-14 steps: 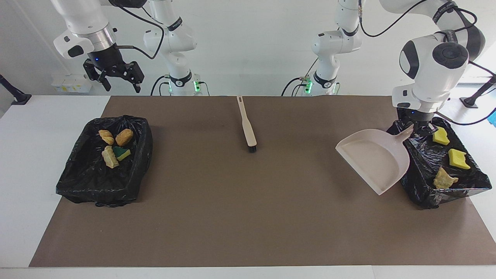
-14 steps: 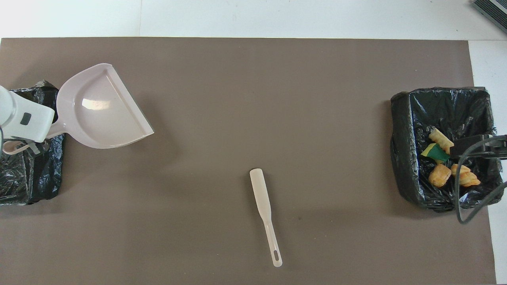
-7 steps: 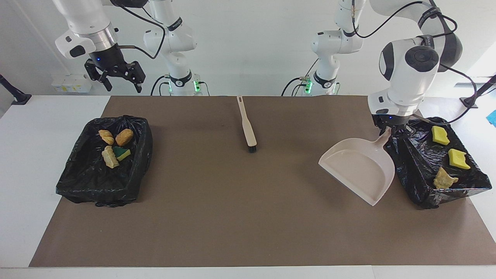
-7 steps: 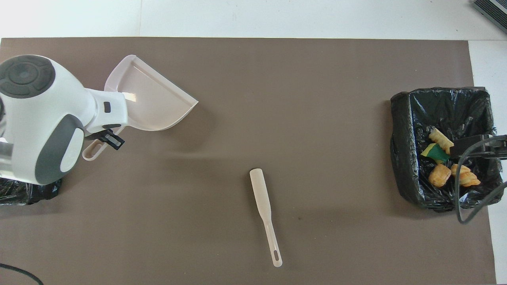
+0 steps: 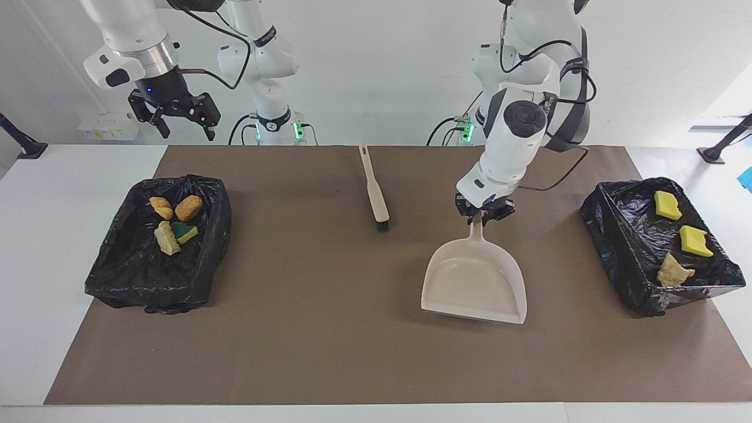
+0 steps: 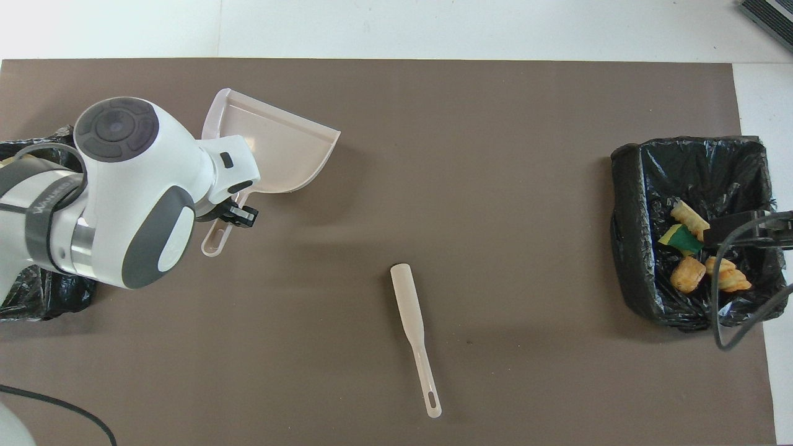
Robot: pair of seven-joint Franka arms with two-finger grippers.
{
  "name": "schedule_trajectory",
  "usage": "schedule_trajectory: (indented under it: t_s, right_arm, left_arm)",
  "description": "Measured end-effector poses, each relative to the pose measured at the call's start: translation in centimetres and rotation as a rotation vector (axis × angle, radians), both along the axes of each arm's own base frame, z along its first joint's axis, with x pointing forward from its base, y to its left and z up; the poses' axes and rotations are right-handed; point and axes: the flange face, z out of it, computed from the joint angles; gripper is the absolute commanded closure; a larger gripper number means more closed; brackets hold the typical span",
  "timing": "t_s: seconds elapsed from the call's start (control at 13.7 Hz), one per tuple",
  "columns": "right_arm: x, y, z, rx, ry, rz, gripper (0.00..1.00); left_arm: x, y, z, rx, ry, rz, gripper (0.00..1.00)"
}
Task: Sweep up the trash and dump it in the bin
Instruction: 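Carry the dustpan to the table center and lower it with the left gripper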
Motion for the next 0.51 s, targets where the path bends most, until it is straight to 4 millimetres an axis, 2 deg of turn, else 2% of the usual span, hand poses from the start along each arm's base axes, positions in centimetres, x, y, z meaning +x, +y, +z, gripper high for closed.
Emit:
schedule_trajectory:
  t_s: [0.22, 0.51]
  right_arm:
    - [0.0, 0.0, 0.0, 0.000, 0.000, 0.000, 0.00]
    - [0.0, 0.0, 0.0, 0.000, 0.000, 0.000, 0.00]
  left_arm:
    - [-0.9, -6.4, -1.3, -0.040, -0.024, 0.070, 1.00]
    - [0.3, -11.8, -4.1, -0.065, -0.034, 0.092, 1.00]
